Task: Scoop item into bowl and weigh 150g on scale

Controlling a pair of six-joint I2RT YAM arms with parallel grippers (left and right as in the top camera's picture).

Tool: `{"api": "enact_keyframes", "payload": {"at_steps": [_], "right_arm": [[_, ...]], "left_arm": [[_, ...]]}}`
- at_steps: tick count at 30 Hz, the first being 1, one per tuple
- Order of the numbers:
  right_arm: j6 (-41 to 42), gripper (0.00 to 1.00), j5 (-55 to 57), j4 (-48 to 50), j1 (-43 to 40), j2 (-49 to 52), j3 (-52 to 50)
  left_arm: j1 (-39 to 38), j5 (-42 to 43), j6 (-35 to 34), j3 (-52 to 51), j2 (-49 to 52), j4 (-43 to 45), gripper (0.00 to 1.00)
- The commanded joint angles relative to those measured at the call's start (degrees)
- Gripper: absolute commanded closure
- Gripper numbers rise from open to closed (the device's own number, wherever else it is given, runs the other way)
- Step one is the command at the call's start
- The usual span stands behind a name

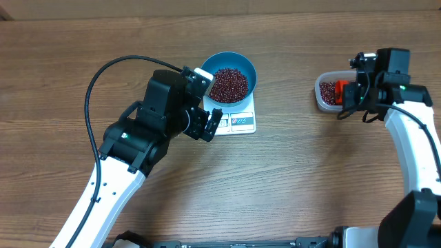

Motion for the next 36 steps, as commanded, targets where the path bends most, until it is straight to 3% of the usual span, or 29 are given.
{"api": "enact_keyframes", "payload": {"at_steps": [1,14,24,36], "right_arm": [[0.0,0.96,-0.1,0.9,-0.3,-3.5,2.2],[0.7,0.96,-0.3,1.0,-0.3,-4.8,2.2],[4.8,0.96,-19.1,-1.1,-4.6,-4.9,2.3],[4.8,0.96,-25.9,-1.0,-4.8,-6.2,5.4]], "left_arm": [[0.3,0.4,1.0,-0.4,0.3,0.0,0.0],[0.3,0.4,0.9,-0.4,0.3,0.0,0.0],[0.3,0.4,0.9,-0.4,0.3,0.0,0.0],[0.3,0.4,0.9,-0.4,0.3,0.0,0.0]]}}
